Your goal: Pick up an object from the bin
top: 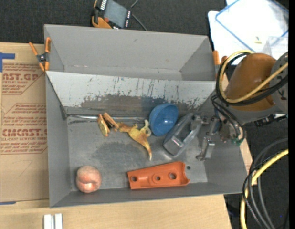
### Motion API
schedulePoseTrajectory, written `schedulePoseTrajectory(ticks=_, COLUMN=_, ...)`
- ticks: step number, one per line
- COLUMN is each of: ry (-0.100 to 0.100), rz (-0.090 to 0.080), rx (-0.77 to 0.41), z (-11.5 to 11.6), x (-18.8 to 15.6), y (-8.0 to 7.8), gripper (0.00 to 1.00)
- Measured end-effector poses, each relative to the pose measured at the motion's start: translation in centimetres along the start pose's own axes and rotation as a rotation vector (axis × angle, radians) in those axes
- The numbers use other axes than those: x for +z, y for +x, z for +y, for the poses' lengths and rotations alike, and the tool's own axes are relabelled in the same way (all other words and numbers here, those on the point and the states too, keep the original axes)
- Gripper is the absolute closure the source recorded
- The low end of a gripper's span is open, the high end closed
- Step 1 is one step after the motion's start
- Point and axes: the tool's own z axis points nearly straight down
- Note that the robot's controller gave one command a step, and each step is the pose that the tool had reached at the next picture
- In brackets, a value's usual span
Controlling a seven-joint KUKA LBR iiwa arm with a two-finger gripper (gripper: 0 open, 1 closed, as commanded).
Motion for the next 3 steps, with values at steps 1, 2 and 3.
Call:
schedulePoseTrajectory(ticks=1, ry=0.0, rz=-0.002, rx=-0.035, z=1.0, x=3.2, y=1.1, gripper=0.0)
schedulePoseTrajectory(ticks=2, ry=0.003, rz=-0.01, rx=-0.04, z=5.7, x=3.7, y=4.0, gripper=0.0)
schedulePoseTrajectory(ticks=3, ry=-0.001, rz=-0.061, rx=0.039, z=5.1, x=7.2, y=4.5, gripper=0.0)
